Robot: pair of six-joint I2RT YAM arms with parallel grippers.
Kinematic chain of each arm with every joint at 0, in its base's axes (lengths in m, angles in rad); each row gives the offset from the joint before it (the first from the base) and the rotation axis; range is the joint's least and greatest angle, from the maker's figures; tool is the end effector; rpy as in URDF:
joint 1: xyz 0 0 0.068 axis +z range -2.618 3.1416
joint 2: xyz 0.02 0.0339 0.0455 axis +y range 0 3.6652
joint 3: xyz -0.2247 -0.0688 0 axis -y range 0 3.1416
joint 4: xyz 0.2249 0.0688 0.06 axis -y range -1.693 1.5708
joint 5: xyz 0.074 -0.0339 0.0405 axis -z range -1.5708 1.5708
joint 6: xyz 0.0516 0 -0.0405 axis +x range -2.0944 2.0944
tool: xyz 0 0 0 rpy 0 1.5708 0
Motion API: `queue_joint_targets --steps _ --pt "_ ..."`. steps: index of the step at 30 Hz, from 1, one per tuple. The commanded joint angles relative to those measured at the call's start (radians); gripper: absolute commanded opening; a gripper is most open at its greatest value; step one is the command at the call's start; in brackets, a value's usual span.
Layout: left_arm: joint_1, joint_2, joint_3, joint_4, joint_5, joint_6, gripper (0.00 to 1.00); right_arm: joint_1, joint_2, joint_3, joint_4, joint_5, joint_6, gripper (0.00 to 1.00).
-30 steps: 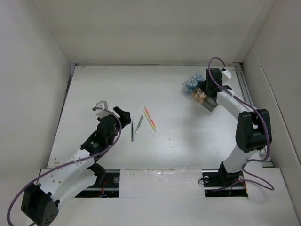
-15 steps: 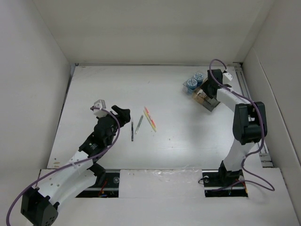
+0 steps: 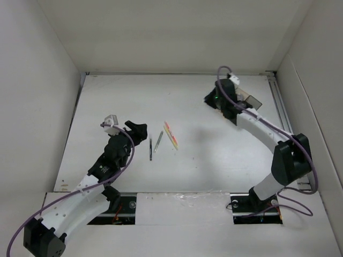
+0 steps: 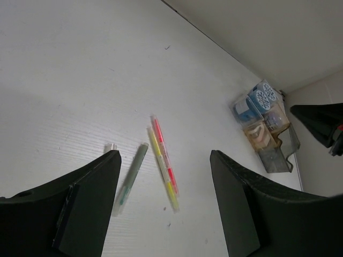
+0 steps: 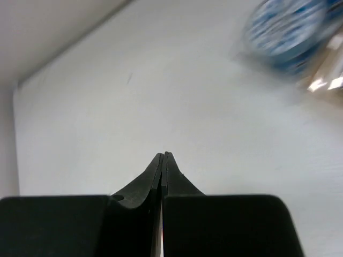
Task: Sort the stationery into containers
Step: Place the stationery in the storage box, then pick up the pen from the center of the board.
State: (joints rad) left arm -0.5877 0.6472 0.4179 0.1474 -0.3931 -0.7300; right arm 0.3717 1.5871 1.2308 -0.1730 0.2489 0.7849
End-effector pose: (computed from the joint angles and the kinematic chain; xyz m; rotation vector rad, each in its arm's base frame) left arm 0.1729 -0.0915 0.2463 -0.4225 1.6371 -0.6761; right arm 0.3423 0.1198 0.2533 0.5802 2.0313 0.4399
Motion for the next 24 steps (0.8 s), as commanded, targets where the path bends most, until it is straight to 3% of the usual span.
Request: queue_joint_targets --steps 1,6,10,12,14,21,24 --pt "-0.001 -0.040 -0.018 0.041 -0.010 0.004 0.64 0.186 0.031 -0.044 0.023 -0.065 -0.022 0.00" --pt "-0.001 -0.064 -0.030 0.050 -0.020 0.004 0.64 0.409 0.152 0.031 -0.063 -0.001 -0.062 0.00" --pt "-0.001 -0.064 -0.030 0.050 -0.020 0.004 0.64 0.493 0.233 0.091 -0.092 -0.049 -0.084 0.14" --pt "-0.001 -0.064 -0.030 0.031 -0.032 -0.005 0.64 0.536 0.263 0.117 -0.105 -0.059 -0.061 0.39" --pt "-0.001 -0.086 -0.030 0.021 -0.046 -0.005 0.64 0.556 0.306 0.137 -0.105 -0.048 -0.023 0.57" --pt "-0.001 -0.192 -0.067 0.021 -0.075 -0.017 0.64 0.569 0.436 0.242 -0.125 0.016 0.048 0.58" --pt "-0.001 -0.179 -0.067 0.021 -0.066 -0.017 0.64 0.569 0.483 0.297 -0.149 0.058 0.057 0.51"
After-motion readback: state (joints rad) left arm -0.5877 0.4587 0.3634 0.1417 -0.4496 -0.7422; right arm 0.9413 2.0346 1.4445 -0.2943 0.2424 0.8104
